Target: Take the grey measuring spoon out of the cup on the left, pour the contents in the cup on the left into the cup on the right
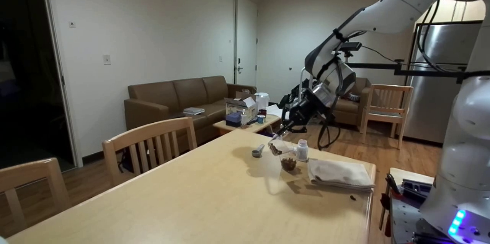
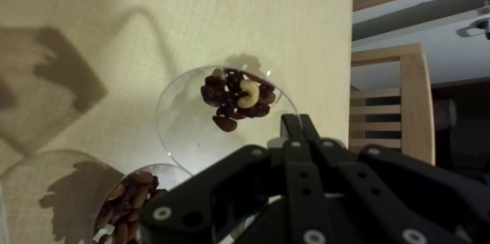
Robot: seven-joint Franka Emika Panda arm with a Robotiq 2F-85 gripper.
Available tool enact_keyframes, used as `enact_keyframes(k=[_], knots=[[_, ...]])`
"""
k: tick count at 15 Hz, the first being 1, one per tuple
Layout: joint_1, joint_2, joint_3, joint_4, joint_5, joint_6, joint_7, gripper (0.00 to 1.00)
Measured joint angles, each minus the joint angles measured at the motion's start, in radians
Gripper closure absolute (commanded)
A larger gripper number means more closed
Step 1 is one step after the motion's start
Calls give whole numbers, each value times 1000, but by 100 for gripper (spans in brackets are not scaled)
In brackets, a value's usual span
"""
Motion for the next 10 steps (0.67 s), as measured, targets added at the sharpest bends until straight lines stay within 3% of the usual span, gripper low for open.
enact_keyframes(k=[4,10], knots=[[20,8,-110,-23,171,-174,-211,100],[20,113,-205,-16,184,-435,-392,100]])
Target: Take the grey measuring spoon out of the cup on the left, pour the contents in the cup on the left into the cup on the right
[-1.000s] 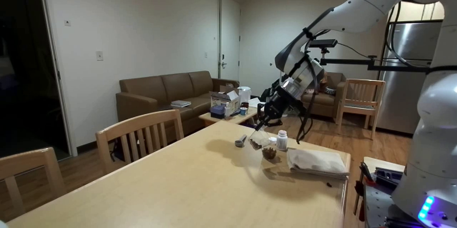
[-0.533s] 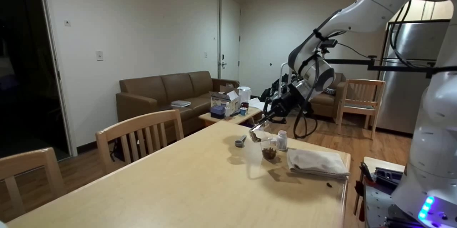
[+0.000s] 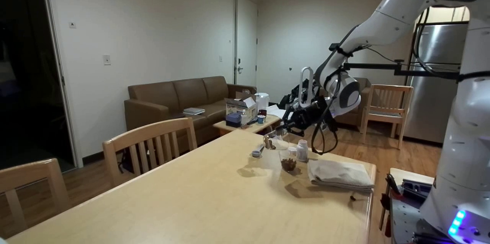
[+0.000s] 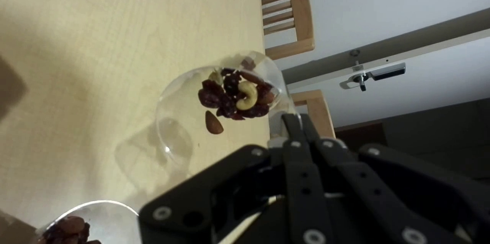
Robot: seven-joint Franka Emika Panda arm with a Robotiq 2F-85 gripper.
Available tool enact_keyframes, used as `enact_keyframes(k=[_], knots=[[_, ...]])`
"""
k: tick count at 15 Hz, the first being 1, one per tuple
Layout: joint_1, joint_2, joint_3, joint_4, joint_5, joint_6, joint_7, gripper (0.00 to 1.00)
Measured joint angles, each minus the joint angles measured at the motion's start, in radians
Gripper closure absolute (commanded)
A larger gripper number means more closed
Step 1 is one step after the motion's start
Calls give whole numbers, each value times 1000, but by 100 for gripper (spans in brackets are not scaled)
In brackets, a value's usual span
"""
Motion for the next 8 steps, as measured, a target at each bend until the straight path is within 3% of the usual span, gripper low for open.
enact_keyframes(k=[8], knots=[[-2,100,-75,28,-30,-83,-27,100]])
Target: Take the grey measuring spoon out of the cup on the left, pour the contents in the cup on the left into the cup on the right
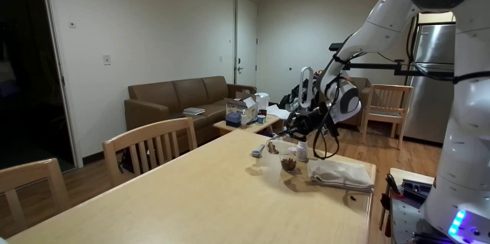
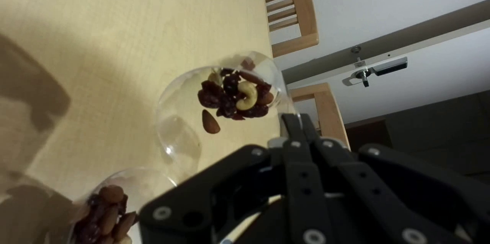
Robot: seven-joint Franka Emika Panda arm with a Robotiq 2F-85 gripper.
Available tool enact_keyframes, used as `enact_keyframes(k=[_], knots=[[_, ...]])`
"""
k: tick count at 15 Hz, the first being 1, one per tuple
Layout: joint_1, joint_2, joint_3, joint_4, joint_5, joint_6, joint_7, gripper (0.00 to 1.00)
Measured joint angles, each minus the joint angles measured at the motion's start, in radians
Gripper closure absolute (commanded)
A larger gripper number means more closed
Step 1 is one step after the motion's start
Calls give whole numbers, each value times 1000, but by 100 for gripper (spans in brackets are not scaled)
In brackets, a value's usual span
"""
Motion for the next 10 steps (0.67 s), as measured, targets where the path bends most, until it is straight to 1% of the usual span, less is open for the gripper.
enact_keyframes(k=[3,6,8,10], knots=[[-4,1,-32,0,-7,-3,0,100],[-10,2,-50,6,-7,-23,0,100],[-15,6,-56,18,-7,-59,0,100],[-23,17,-62,32,7,-120,0,100]])
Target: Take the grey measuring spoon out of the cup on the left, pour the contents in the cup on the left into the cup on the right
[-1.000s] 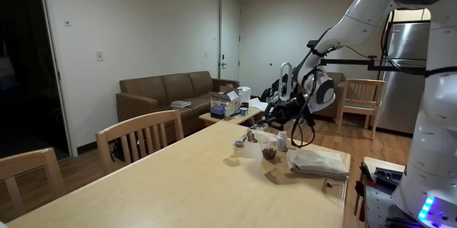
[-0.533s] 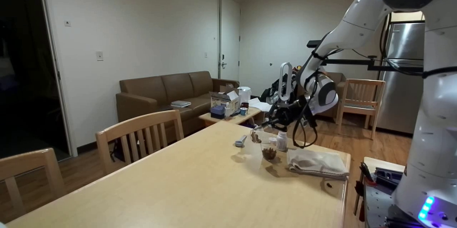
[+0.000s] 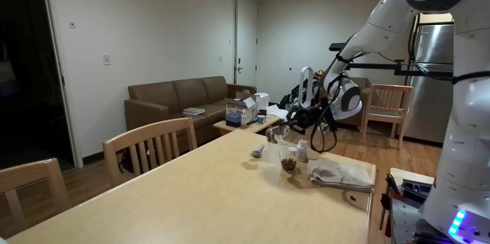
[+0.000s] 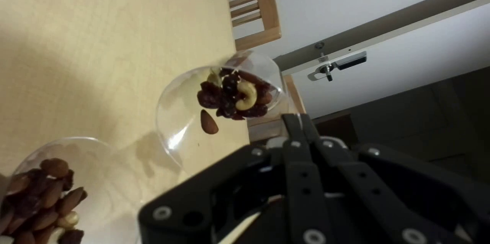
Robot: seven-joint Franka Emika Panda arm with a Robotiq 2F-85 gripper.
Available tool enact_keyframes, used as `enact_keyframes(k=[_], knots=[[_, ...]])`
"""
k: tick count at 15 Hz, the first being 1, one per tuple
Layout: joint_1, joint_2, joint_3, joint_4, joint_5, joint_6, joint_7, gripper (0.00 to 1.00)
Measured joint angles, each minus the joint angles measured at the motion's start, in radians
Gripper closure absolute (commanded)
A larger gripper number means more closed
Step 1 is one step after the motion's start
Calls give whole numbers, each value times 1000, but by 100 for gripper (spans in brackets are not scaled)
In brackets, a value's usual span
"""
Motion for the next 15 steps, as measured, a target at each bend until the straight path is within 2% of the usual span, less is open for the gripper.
enact_keyframes(k=[5,8,14,15], knots=[[-33,77,-18,28,74,-197,-1,100],[-43,136,-24,39,90,-261,-1,100],[-44,218,-36,54,94,-300,-1,100],[-37,220,-36,56,94,-257,7,100]])
